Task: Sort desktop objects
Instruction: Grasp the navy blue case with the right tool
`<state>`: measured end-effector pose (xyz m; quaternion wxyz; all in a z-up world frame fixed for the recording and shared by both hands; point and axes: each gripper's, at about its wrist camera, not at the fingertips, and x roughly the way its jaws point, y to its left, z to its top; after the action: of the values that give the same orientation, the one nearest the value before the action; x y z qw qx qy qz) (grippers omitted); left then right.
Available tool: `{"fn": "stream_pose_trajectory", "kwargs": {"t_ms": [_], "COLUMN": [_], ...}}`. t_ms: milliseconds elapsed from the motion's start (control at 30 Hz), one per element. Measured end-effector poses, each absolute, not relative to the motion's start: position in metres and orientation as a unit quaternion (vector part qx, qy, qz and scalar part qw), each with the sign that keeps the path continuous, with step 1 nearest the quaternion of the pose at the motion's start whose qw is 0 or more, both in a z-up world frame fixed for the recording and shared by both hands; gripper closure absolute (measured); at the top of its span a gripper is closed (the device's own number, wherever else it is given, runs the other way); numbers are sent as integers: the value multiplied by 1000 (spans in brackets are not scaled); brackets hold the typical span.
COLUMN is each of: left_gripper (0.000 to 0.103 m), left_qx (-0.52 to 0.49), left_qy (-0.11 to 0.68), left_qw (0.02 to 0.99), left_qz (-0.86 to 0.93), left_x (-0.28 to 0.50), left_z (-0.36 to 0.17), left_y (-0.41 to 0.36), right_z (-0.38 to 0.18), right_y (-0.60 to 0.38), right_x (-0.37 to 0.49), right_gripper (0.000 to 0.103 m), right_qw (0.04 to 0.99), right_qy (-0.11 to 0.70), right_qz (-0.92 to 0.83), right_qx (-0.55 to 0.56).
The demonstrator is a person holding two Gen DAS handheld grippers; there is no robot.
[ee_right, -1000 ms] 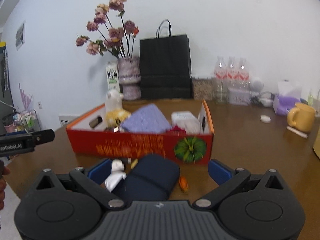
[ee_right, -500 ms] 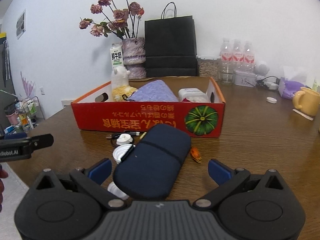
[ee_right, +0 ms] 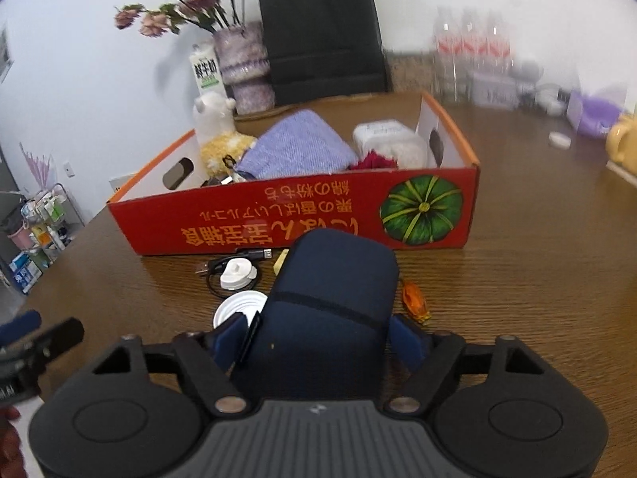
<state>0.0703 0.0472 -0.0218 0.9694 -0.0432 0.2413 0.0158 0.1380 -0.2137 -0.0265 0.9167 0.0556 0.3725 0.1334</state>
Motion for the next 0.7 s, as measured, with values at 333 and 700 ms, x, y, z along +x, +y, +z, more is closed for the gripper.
{"fn": "stream_pose_trajectory", "kwargs": {"t_ms": [333, 700], "left_gripper": [0, 0], "left_qx": [-38, -20], "left_qy": [261, 272], "left_qw": [964, 961], "left_qz": [-14, -41], "left_x": [83, 92], "left_z": [-21, -13], "left_y": [38, 18], "right_z": [-31, -19], "right_y": [-207, -218], "right_x": [150, 140], "right_gripper": [32, 41], "right_qw": [911, 917], "right_qy": [391, 367], "right_qz": [128, 152], "right_qx": [30, 38]}}
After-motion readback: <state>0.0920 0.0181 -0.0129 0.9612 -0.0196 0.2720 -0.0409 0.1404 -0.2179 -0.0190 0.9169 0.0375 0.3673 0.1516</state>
